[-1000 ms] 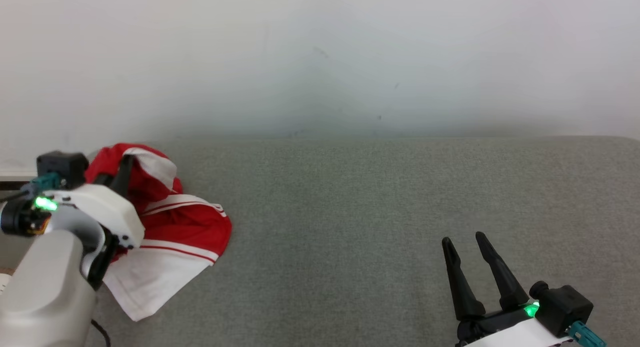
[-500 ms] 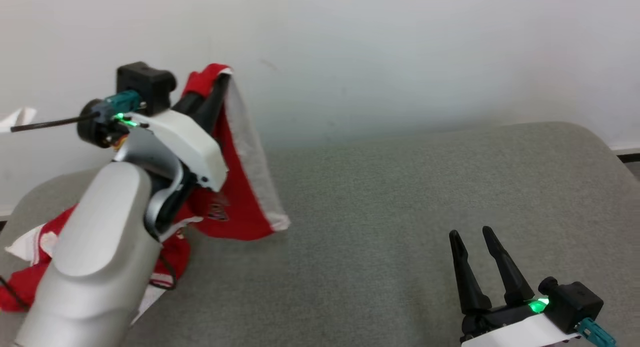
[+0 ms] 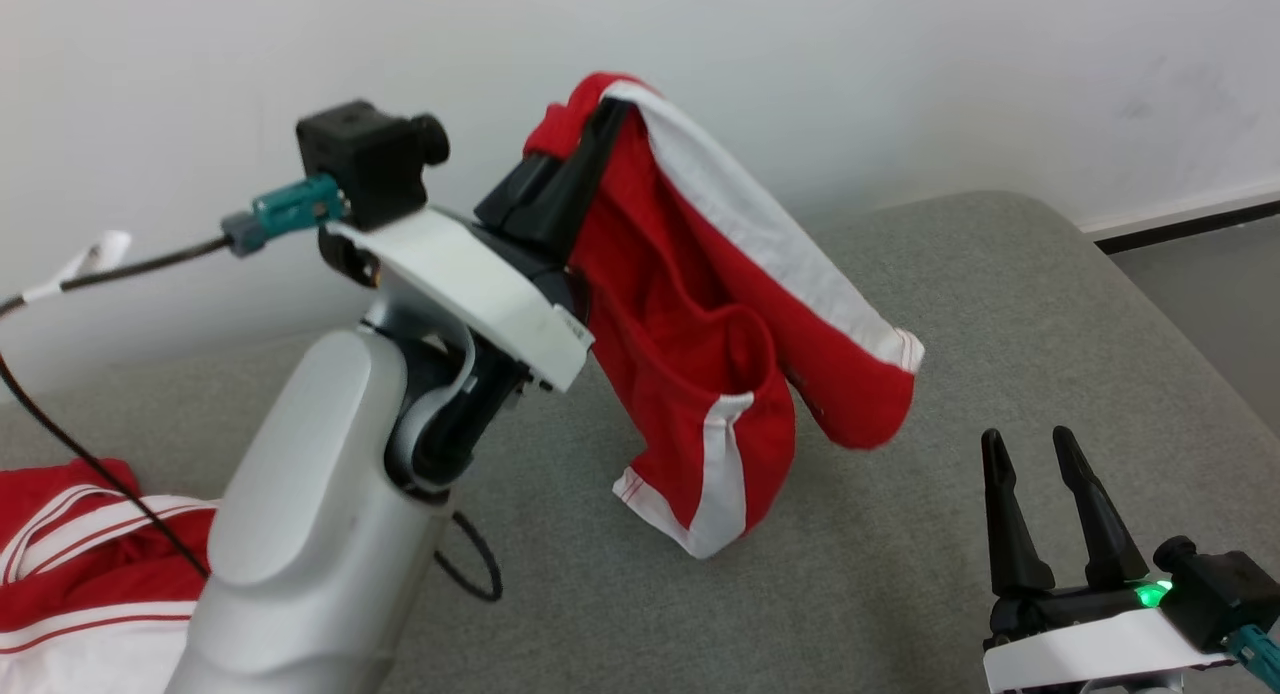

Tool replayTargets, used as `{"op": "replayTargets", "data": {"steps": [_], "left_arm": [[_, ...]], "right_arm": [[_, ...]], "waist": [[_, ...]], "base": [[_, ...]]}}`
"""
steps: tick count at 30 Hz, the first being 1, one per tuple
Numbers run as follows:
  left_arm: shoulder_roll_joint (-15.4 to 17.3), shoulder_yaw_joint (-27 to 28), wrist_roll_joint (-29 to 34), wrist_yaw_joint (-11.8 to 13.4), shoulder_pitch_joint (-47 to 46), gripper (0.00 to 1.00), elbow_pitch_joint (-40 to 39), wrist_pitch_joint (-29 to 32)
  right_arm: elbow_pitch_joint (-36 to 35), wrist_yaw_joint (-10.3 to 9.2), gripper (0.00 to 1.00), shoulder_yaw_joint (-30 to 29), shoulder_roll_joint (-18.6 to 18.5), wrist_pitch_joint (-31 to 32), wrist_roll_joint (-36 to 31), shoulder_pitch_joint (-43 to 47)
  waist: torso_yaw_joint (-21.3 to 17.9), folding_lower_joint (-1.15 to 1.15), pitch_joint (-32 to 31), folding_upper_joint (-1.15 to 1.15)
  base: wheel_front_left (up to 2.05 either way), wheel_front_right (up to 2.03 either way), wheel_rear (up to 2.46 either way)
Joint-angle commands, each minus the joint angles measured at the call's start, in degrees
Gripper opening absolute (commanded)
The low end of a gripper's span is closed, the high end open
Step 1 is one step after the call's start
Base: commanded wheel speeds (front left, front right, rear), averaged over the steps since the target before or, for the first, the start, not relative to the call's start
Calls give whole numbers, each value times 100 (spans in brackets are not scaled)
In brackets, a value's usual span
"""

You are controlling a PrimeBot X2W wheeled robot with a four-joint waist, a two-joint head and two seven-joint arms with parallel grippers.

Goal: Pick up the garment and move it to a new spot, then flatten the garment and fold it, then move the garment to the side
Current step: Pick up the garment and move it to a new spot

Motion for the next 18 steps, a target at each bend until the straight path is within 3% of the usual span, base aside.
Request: {"op": "replayTargets", "data": {"steps": [1,7,13,18], "left_arm": [[67,38,-114,29,331,0,27,-83],[306,200,-319,29,1318,0,260,-290],[521,471,-378,151,2431,0,800,-865],[635,449,-446,11,2874,0,1616,-1237]], "right_arm": [[-33,-10,100,-53,-20,5,-50,-27],[-23,-10,100,-90,-22,5,-177,53],[25,-10,100,-57,-25,4,-256,96],[99,-10,100,1,-47,5,-338,35]], "waist": [[-45,0,69,-1],[-13,0,145,-1],[200,0,212,-1],[443,0,219,-1]], "base": [[0,0,0],[0,0,0],[0,0,0],[0,0,0]]}}
